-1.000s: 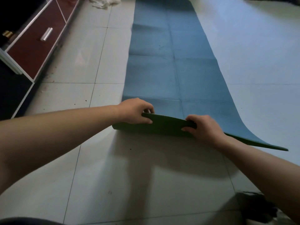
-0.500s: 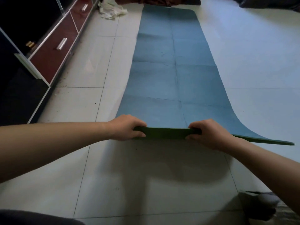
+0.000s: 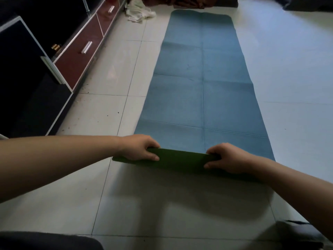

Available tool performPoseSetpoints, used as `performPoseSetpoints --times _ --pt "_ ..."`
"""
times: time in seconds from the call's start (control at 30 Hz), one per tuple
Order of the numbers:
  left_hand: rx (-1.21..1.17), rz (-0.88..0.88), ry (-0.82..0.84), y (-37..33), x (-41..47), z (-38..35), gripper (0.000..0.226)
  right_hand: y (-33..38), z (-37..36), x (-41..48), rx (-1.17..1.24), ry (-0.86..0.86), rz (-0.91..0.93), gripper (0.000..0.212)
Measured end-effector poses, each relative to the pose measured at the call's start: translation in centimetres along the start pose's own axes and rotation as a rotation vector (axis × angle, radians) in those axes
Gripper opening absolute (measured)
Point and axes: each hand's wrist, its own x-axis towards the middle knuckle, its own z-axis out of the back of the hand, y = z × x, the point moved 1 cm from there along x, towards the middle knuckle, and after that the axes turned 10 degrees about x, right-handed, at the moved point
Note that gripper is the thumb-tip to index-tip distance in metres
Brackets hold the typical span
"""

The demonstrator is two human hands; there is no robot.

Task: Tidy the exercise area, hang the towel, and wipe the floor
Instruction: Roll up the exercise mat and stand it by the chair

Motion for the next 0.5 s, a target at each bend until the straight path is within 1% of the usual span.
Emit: performPoseSetpoints --times 0.07,0.17,0.27,0.37,0.5 --pt "0.018 0.018 -0.085 0.4 0.8 0.8 0.012 -0.3 0.2 0.6 0.027 -0.029 -0.028 0.020" --pt "0.137 0.019 -0.153 0.6 2.1 1.4 0.020 -1.0 0.2 1.4 0.067 -0.066 -0.060 0.024" --pt "0.240 0.022 -0.172 0.2 3.2 1.5 0.029 -1.7 0.0 2.1 0.082 -0.087 -0.074 0.026" --pt "0.235 0.015 -0.170 -0.4 4.2 1.3 0.034 -2.2 -0.4 2.6 0.107 -0.127 -0.086 0.026" --pt "0.239 0.054 -0.183 0.3 5.6 1.3 0.038 -2.8 -0.5 3.5 0.103 -0.233 -0.096 0.033"
